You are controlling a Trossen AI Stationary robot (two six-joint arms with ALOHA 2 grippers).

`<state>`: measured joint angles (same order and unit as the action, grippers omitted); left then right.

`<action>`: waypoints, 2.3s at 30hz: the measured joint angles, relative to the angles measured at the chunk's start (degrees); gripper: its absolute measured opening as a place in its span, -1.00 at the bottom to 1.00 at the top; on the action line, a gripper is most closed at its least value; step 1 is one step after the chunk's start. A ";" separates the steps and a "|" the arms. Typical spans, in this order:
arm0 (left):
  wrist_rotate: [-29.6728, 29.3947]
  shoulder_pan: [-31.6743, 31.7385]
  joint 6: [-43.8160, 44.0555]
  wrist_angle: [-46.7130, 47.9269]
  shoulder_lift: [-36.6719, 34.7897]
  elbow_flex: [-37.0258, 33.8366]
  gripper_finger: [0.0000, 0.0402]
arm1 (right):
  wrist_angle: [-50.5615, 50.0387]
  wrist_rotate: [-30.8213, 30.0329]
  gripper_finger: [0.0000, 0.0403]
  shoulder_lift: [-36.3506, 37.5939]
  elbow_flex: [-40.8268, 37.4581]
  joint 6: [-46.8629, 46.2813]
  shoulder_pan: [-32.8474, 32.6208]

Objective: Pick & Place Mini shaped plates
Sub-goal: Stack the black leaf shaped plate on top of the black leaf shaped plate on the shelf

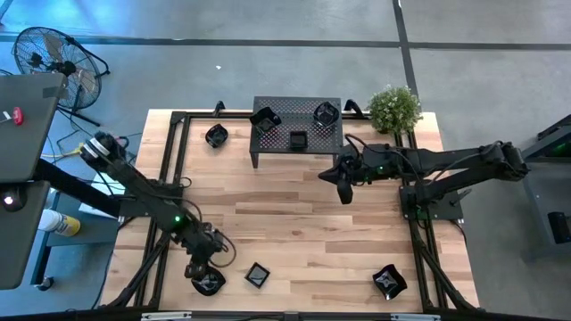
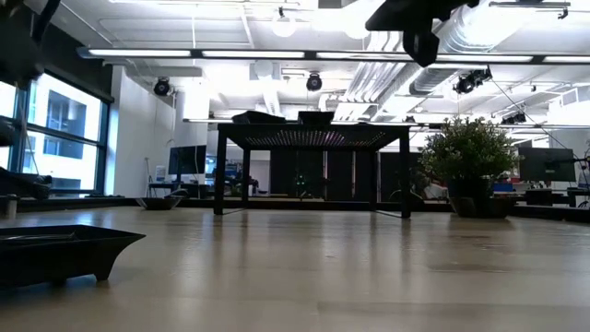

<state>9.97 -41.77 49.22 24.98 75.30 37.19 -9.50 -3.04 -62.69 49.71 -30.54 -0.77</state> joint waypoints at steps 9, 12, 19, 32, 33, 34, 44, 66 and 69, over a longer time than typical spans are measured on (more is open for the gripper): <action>3.62 -1.14 2.57 -9.91 7.42 -0.02 -0.34 | -0.07 0.00 -0.98 0.25 0.00 0.99 0.01; 4.09 -1.12 2.59 -10.59 7.87 -0.02 -0.53 | -0.09 0.12 -0.99 0.23 0.00 1.00 0.01; 4.66 -1.03 3.67 -9.39 7.67 0.44 -0.95 | -0.33 0.24 -0.99 0.23 0.00 1.00 0.01; -9.12 11.43 15.20 -0.46 -14.03 1.42 -0.99 | -2.27 3.03 -0.99 2.60 0.00 0.98 -0.01; -11.24 13.50 16.91 -1.07 -15.53 1.42 -0.99 | -2.97 2.97 -0.99 3.40 0.00 1.01 0.01; -13.28 15.53 18.73 -1.78 -16.48 1.47 -0.99 | -3.96 2.74 -0.99 4.24 0.00 1.05 -0.01; -18.61 31.75 23.66 -19.39 -5.68 1.46 -1.00 | -12.90 -3.45 -0.99 11.99 0.00 2.11 0.01; -23.21 33.91 39.40 -28.50 27.96 14.70 -0.99 | -15.56 -7.36 -0.99 13.54 0.04 1.88 -0.01; -23.45 33.93 39.73 -28.14 27.92 14.78 -0.92 | -16.21 -7.34 -0.98 13.54 0.04 0.44 -0.01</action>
<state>-13.48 -7.84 88.96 -3.16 103.22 51.96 -25.70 -10.38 -49.15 49.76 -30.10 -0.78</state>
